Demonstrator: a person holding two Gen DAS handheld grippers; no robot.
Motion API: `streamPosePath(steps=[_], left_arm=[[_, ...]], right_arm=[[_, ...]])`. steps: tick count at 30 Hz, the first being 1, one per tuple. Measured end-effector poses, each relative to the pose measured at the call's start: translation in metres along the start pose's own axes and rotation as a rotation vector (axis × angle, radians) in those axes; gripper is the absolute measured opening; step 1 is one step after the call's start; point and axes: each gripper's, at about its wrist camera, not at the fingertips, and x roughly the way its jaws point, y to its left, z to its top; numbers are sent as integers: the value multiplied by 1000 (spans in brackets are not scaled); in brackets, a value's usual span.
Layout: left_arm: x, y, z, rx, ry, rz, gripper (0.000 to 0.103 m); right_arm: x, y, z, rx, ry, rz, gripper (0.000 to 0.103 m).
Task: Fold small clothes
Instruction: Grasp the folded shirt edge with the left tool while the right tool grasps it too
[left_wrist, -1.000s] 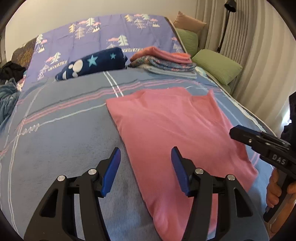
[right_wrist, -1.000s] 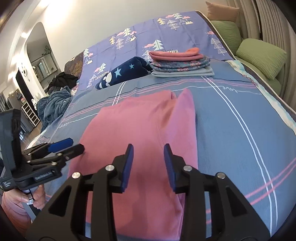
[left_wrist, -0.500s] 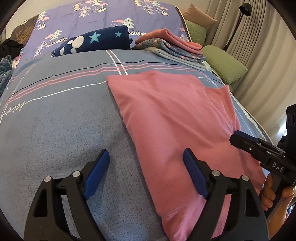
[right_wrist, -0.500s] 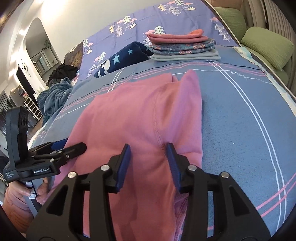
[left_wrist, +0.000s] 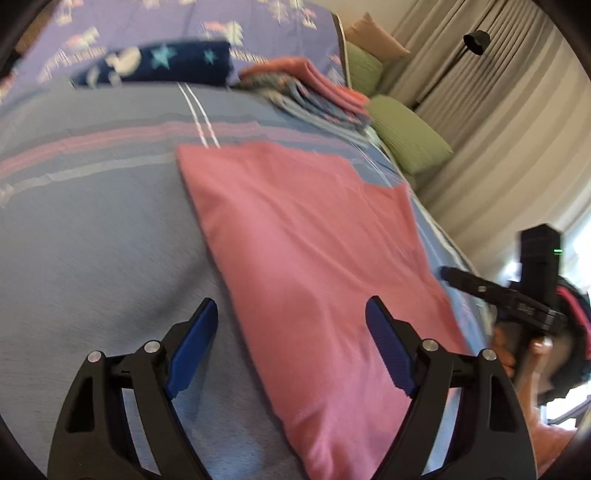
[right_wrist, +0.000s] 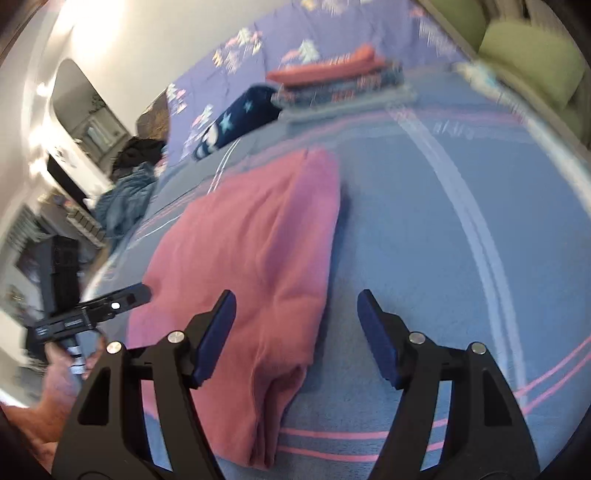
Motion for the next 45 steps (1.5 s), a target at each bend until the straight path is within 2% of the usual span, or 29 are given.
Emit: streamPosePath(steps=[2, 6, 14, 18, 30, 35, 41, 43, 45], left_arm=[[5, 0, 1, 13, 13, -17, 83], [14, -2, 6, 35, 29, -27, 83], [30, 3, 21, 20, 34, -70, 84], [34, 6, 27, 18, 35, -88, 84], [53, 1, 48, 88, 36, -69, 84], [57, 3, 51, 112, 37, -61, 75], [59, 4, 54, 126, 38, -28, 61], [58, 2, 54, 139, 38, -8, 55], [58, 0, 55, 151, 35, 8, 44]], right_arm=[[7, -7, -1, 22, 35, 57, 71], [13, -7, 6, -9, 57, 95, 73], [31, -15, 30, 19, 86, 200, 74], [43, -9, 42, -14, 93, 194, 74], [65, 3, 60, -92, 100, 185, 74], [71, 14, 61, -168, 92, 155, 74], [71, 20, 60, -212, 87, 100, 63], [71, 18, 60, -207, 85, 91, 50], [71, 18, 61, -202, 82, 83, 39]])
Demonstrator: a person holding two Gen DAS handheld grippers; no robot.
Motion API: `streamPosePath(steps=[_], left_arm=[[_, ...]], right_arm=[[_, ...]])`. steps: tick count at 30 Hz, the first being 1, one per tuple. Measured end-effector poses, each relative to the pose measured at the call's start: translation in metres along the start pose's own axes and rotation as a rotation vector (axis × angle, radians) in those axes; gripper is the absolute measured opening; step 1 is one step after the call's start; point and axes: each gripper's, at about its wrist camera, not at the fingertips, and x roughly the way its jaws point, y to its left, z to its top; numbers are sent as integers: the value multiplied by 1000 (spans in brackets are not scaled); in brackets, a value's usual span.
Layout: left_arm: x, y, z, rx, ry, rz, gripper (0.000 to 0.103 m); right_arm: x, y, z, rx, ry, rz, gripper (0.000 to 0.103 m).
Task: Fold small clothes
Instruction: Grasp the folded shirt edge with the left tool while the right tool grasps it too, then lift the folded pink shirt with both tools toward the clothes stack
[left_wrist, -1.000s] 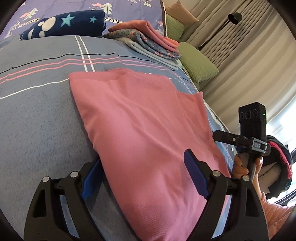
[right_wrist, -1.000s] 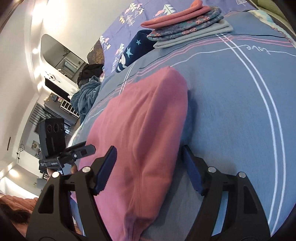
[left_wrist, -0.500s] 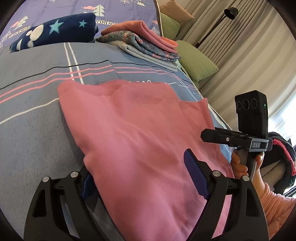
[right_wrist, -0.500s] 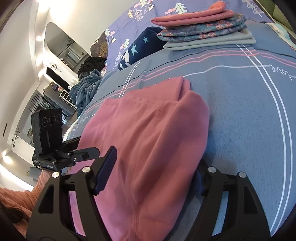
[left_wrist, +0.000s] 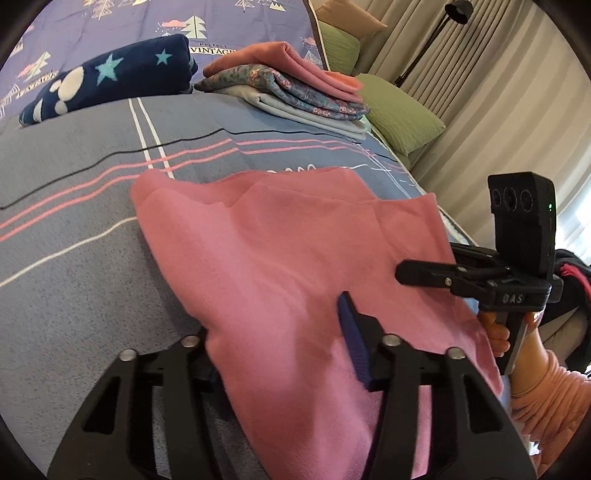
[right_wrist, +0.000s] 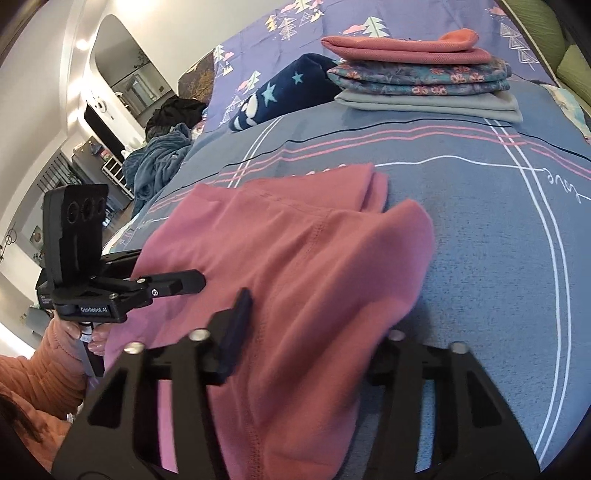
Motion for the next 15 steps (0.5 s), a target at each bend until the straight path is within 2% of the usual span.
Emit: streamPosePath(steps=[1, 3, 5, 10, 15], left_arm=[[-1, -1, 0, 5, -6, 8, 40], [-3, -5, 1, 16, -18, 25, 28], [-8, -11, 2, 41, -39, 50, 24], [-28, -32, -1, 119, -100, 112, 21], [-59, -47, -2, 142, -176, 108, 20]], right_arm=[[-1, -1, -1, 0, -1, 1, 32], [-3, 2, -1, -9, -12, -3, 26], [-7, 13, 0, -43, -39, -43, 23], [-27, 37, -2, -102, -115, -108, 20], [-61, 58, -9, -139, -209, -124, 19]])
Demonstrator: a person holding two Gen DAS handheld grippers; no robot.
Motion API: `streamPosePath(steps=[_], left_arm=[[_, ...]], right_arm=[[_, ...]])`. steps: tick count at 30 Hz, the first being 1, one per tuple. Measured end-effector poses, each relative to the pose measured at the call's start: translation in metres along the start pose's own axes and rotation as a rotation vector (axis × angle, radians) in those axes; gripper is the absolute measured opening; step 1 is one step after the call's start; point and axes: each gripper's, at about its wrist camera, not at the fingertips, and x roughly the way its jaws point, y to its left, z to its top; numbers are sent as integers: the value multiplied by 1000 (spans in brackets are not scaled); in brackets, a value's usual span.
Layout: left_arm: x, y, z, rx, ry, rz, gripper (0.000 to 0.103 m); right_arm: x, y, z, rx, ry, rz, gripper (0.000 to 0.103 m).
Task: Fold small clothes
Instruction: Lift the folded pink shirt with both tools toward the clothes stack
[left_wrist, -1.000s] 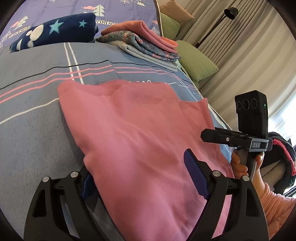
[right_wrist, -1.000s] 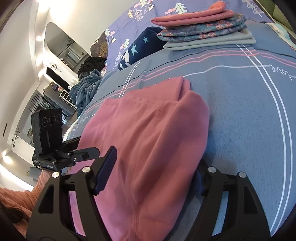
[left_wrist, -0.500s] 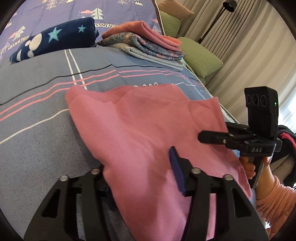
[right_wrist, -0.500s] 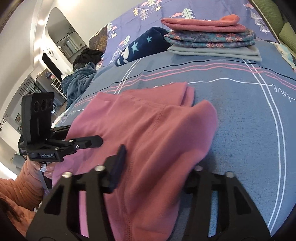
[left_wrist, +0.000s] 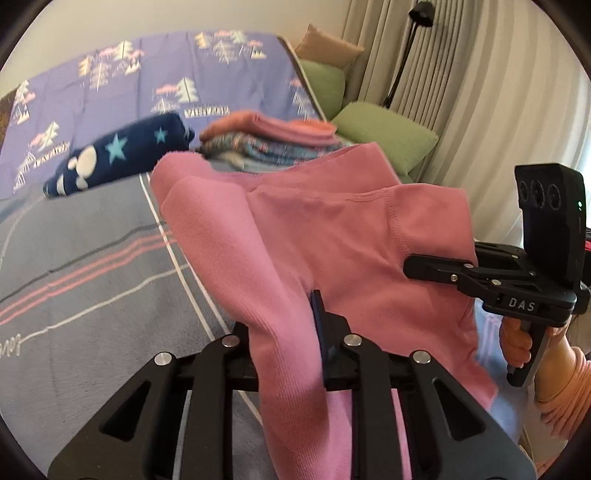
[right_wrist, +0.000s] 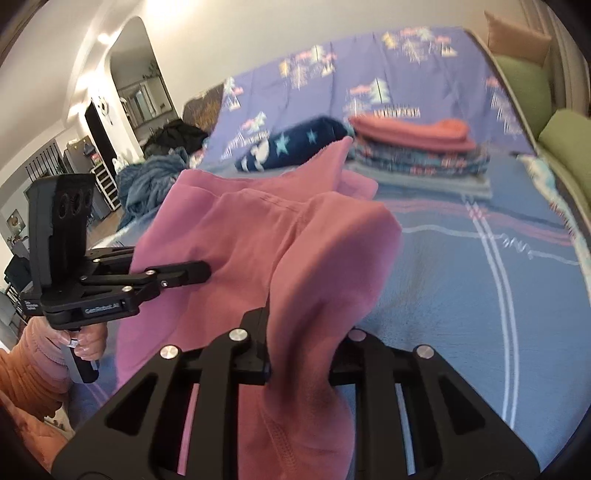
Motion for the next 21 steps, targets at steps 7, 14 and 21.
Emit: streamPosePath(steps=[7, 14, 21], left_arm=[[-44, -27, 19, 56, -100, -4, 19], [-76, -58, 71, 149, -223, -13, 19], [-78, -79, 152, 186, -265, -15, 19]], right_arm=[[-56, 29, 10, -63, -143, -64, 18], [-107, 40, 49, -117, -284, -142, 18], [-134, 11, 118, -102, -366, -188, 18]])
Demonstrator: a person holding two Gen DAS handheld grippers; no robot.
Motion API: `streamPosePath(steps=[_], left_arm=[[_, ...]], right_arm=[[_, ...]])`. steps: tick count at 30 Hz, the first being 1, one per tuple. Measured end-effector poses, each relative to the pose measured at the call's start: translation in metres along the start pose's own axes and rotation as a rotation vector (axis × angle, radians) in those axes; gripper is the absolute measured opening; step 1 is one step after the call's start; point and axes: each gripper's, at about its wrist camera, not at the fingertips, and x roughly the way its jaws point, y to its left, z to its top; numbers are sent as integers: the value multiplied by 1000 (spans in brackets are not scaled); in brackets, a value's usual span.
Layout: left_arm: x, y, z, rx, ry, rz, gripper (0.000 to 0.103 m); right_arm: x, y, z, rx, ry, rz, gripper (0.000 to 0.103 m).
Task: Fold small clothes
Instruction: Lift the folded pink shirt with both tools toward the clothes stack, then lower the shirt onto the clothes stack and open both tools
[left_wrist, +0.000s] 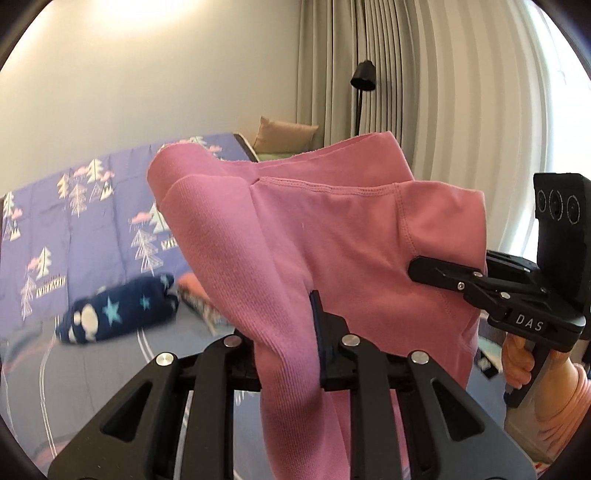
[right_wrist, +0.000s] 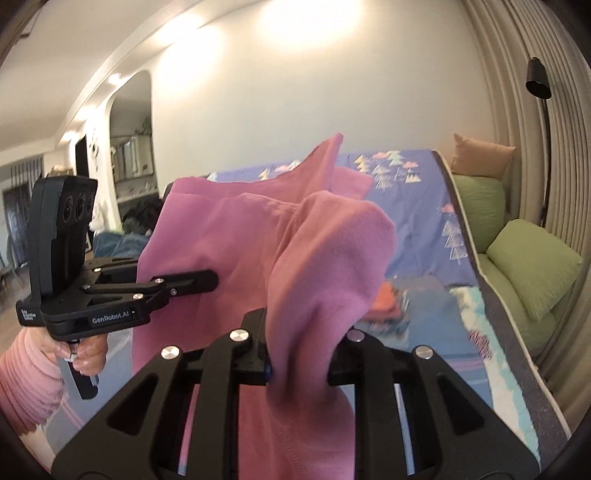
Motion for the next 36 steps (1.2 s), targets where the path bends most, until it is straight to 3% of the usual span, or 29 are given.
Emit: streamPosePath(steps=[7, 14, 21, 29, 30, 32, 33, 34, 35, 36], left_arm=[[37, -4, 73, 81, 1, 78, 19], [78, 12, 127, 90, -19, 106, 19], [135, 38, 147, 98, 22, 153, 19], [230, 85, 140, 39, 90, 218, 19], [248, 91, 136, 48, 99, 248, 20], [279, 105, 127, 64, 131, 310, 27], [301, 115, 116, 77, 180, 371, 44], [319, 124, 104, 99, 233, 464, 51], [329, 129, 95, 112, 262, 526, 53], [336, 137, 81, 122, 296, 550, 53]], right_arm=[[45, -40, 62, 14, 4, -46, 18], [100, -87, 111, 63, 5, -53, 18], [165, -116, 123, 58, 16, -103, 18], [273, -155, 110, 120, 116, -160, 19], [292, -159, 107, 129, 127, -177, 20], [328, -164, 99, 112, 153, -245, 41], [350, -168, 90, 97, 190, -340, 71], [366, -172, 81, 90, 228, -411, 77], [376, -175, 71, 84, 255, -446, 77], [384, -177, 54, 88, 280, -438, 76]])
